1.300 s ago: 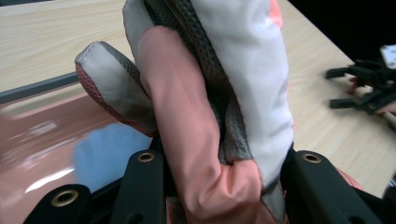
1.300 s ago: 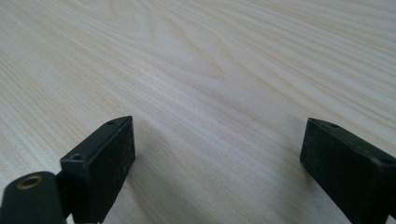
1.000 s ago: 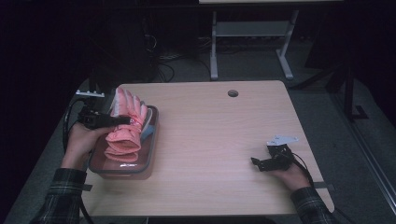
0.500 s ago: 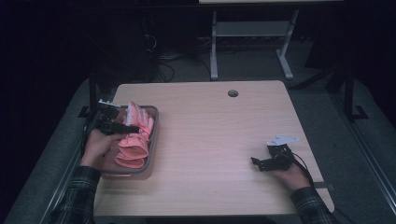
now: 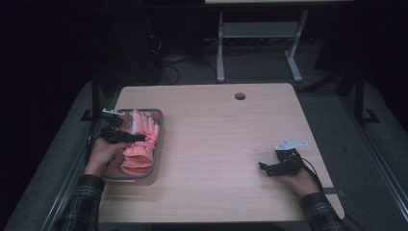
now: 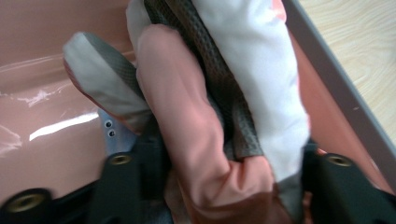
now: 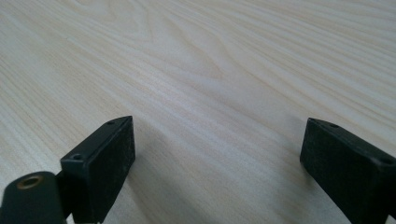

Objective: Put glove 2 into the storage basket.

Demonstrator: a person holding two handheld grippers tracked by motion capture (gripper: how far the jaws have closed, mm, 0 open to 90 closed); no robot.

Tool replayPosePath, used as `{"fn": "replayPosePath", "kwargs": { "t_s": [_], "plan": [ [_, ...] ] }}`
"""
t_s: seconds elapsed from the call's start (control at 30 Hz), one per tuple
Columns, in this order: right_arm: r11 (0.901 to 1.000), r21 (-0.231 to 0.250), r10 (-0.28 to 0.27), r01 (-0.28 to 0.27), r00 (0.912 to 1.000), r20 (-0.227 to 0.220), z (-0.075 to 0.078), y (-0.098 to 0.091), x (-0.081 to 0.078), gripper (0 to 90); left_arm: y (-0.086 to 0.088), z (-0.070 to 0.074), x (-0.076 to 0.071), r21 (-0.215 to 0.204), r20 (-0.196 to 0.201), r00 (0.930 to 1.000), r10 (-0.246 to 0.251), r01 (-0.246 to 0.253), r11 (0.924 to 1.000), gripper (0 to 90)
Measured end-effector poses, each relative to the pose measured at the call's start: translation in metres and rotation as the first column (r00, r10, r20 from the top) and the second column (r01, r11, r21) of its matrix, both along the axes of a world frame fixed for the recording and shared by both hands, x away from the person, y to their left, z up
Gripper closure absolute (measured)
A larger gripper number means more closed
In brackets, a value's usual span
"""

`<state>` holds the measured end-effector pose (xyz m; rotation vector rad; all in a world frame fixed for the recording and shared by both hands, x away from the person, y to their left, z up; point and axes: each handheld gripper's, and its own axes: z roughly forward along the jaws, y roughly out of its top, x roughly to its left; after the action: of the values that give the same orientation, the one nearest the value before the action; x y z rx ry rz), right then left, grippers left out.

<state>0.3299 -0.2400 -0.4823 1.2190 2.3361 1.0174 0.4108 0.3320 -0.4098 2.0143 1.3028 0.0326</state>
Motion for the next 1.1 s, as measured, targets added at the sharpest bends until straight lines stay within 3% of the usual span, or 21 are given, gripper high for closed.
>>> {"fn": "replayPosePath", "kwargs": {
  "t_s": [0.2, 0.37, 0.67, 0.83, 1.1],
  "plan": [
    [1.0, 0.0, -0.002, 0.002, 1.0, 0.001, 0.0, 0.0, 0.0, 9.8, 0.0, 0.012, -0.002, 0.019, 0.046, 0.999, -0.003, 0.002, 0.9998, 19.2],
    [1.0, -0.002, 0.0, 0.0, 1.0, 0.006, 0.0, 0.0, 0.001, 9.8, 0.003, 0.02, -0.003, 0.053, 0.065, 0.9978, 0.007, -0.01, 0.9985, 13.7],
    [1.0, -0.002, 0.0, 0.0, 1.0, 0.006, 0.0, 0.0, 0.001, 9.8, 0.009, 0.048, -0.013, 0.079, 0.133, 0.9909, 0.02, -0.031, 0.9964, 12.9],
    [1.0, 0.0, -0.002, 0.002, 1.0, 0.001, 0.0, 0.0, 0.0, 9.8, 0.009, 0.067, -0.018, 0.065, 0.182, 0.9831, 0.023, -0.036, 0.9972, 12.9],
    [1.0, -0.003, -0.001, 0.001, 1.0, 0.002, 0.0, 0.0, 0.0, 9.9, -0.012, 0.085, -0.026, 0.054, 0.245, 0.9689, -0.032, 0.019, 0.9984, 12.9]
  ]
}}
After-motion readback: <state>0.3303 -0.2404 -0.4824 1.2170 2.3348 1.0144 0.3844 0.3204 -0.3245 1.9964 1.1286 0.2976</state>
